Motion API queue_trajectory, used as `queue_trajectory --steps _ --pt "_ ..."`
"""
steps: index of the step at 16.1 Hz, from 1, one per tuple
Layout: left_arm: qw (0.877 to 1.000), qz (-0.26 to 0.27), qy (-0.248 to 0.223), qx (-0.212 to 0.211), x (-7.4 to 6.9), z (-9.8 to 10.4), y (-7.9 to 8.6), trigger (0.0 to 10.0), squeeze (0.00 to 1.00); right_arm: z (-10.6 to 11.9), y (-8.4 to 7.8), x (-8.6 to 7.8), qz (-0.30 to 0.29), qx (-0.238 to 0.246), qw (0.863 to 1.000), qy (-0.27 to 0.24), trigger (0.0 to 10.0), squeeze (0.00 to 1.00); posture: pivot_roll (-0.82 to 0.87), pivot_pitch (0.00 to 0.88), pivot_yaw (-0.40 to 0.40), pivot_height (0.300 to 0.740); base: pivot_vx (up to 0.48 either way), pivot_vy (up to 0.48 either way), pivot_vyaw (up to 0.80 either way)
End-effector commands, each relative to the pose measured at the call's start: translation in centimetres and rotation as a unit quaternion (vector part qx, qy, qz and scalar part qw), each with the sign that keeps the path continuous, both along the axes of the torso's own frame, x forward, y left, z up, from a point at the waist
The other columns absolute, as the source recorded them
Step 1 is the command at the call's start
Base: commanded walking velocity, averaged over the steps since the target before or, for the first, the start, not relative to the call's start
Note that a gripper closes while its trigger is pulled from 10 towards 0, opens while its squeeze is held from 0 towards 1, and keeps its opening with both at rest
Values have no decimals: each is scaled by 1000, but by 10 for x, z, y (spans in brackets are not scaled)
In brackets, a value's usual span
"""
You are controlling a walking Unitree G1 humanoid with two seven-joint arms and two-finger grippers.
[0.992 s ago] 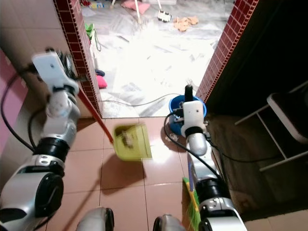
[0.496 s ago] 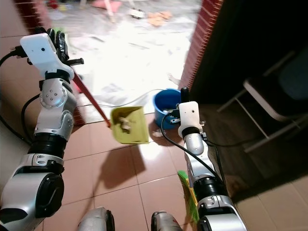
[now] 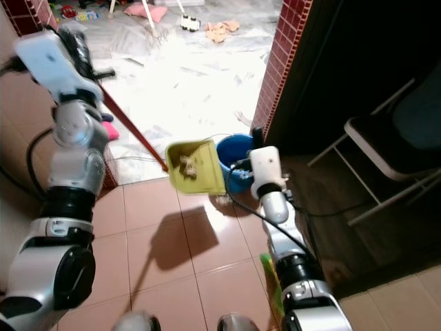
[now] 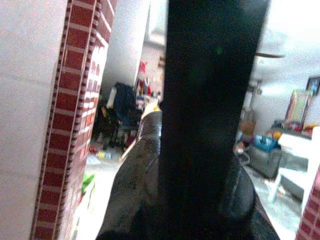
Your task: Sweep floor
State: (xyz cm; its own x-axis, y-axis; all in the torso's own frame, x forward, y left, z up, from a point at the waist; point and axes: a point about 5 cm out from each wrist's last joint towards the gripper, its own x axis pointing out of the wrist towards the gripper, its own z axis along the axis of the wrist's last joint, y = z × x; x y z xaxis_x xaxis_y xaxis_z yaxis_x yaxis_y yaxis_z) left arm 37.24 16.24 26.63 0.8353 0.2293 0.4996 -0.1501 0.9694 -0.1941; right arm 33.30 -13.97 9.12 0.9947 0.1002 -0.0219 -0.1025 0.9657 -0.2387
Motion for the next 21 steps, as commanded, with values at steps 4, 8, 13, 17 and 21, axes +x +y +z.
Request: queue_trajectory --steps 4,8,13,17,21 --pt "998 -11 -60 -10 -6 33 -7 10000 0 10 3 5 14 -9 1000 -23 10000 0 -51 0 -36 740 480 0 -400" --pt "998 -6 -55 -9 -6 30 -6 10000 0 10 3 5 15 -12 1000 -23 10000 0 -52 0 -39 740 480 0 0" --pt "999 -7 -49 -9 -7 29 -10 10000 0 11 3 5 19 -12 1000 -22 10000 0 -53 0 -38 740 480 0 0" --pt "998 -21 -55 15 -8 29 -19 10000 0 10 4 5 20 -11 999 -23 10000 0 -52 0 -34 740 118 0 0" --pt "998 -36 -51 19 -9 21 -27 10000 0 11 6 5 24 -9 999 -27 10000 0 -51 0 -35 740 0 0 0"
